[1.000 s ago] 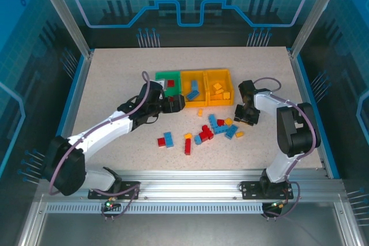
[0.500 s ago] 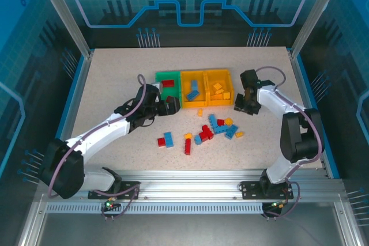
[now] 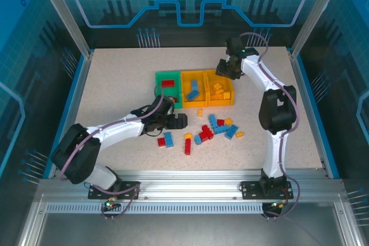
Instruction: Sort the legos into containers by color
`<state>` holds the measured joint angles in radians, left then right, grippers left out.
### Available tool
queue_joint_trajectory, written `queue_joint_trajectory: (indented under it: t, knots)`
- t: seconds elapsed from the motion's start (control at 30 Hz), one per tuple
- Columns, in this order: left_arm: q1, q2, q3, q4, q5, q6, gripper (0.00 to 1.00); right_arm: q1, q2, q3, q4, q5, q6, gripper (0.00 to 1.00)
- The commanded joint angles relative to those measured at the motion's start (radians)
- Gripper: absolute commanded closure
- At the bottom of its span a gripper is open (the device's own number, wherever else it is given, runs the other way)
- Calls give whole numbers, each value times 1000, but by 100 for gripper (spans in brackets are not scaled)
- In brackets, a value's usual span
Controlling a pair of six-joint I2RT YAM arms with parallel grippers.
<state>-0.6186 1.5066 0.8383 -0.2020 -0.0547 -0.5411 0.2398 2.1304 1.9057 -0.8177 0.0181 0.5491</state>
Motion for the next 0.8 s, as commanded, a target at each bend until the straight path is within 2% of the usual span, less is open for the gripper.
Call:
queue_joint_trajectory:
  t: [0.0,0.17,0.27,0.53,0.77]
  knots:
    - [-22,90,110,6,23,49,2,2,29,37,-76,6,-6,57]
    - [-56,265,280,-9,40,91,6,1,25,16,-58,-13,-11,36]
    - [-77,372,400,-48,36,111,9,4,-41,-61,-11,-27,-8,29]
    - [-116,575,633,-179,-58,114,17,-42,-284,-279,69,-18,-22,24]
    - [-116,657,717,-236,-100,93,40,-135,-423,-436,117,-11,-33,23]
